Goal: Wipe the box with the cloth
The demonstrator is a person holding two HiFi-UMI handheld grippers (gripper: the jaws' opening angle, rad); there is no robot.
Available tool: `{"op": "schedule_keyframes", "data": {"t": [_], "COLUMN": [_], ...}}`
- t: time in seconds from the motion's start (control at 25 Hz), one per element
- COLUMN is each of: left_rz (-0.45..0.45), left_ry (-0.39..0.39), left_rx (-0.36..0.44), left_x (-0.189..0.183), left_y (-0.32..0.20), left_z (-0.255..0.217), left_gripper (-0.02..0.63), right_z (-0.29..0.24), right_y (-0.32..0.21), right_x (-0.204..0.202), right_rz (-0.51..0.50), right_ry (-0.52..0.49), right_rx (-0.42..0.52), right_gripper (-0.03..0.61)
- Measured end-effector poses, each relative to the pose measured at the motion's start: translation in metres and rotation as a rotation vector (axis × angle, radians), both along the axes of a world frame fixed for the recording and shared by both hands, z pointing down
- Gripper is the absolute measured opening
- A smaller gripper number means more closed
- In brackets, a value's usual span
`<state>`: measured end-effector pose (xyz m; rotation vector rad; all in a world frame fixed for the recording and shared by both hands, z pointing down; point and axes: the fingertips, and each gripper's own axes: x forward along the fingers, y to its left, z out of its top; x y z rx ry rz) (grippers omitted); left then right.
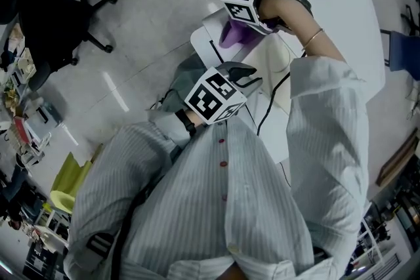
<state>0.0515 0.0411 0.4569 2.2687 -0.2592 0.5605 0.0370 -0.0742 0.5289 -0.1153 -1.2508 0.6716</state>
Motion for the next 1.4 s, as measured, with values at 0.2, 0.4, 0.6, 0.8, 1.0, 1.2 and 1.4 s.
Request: {"op": "schedule_keyframes", "data": {"t": [0.2, 0.4, 0.6, 0.8, 1.0, 1.2, 1.4], "left_rz": [0.009, 0.022, 0.043, 0.073, 0.114, 0.14, 0.162], "left_ry": [-0.004, -0.004, -0.002, 0.001, 0.008, 0.052, 0.083], "left_rx": [-0.005, -0.01, -0.008, -0.013, -0.027, -0.029, 0.016], "left_x": [-0.001, 0.0, 0.002, 0.003, 0.007, 0.01, 0.015], "left_y": [0.0, 0.0, -0.001, 0.0, 0.003, 0.003, -0.004], "left_z": [0.001, 0.001, 0.002, 0.003, 0.001, -0.005, -0.018], "left_gripper": [0.095, 0.095, 0.095, 0.095, 0.095, 0.095, 0.095], "right_z": [0.001, 0.005, 0.006, 0.007, 0.003, 0.003, -0.005], "right_y": [-0.016, -0.025, -0.032, -0.034, -0.028, -0.025, -0.029], "right_x": [0.011, 0.02, 0.026, 0.037, 0.046, 0.053, 0.068], "right_rz": [0.089, 0.229, 0.384, 0.512, 0.672, 0.841, 0.952], "right_ry": [-0.015, -0.051, -0.108, -0.144, -0.22, -0.306, -0.372], "right_rx": [0.029, 0.029, 0.03, 0.047, 0.05, 0.062, 0.142], "right_gripper": [0.041, 0.041, 0.041, 0.041, 0.04, 0.041, 0.041]}}
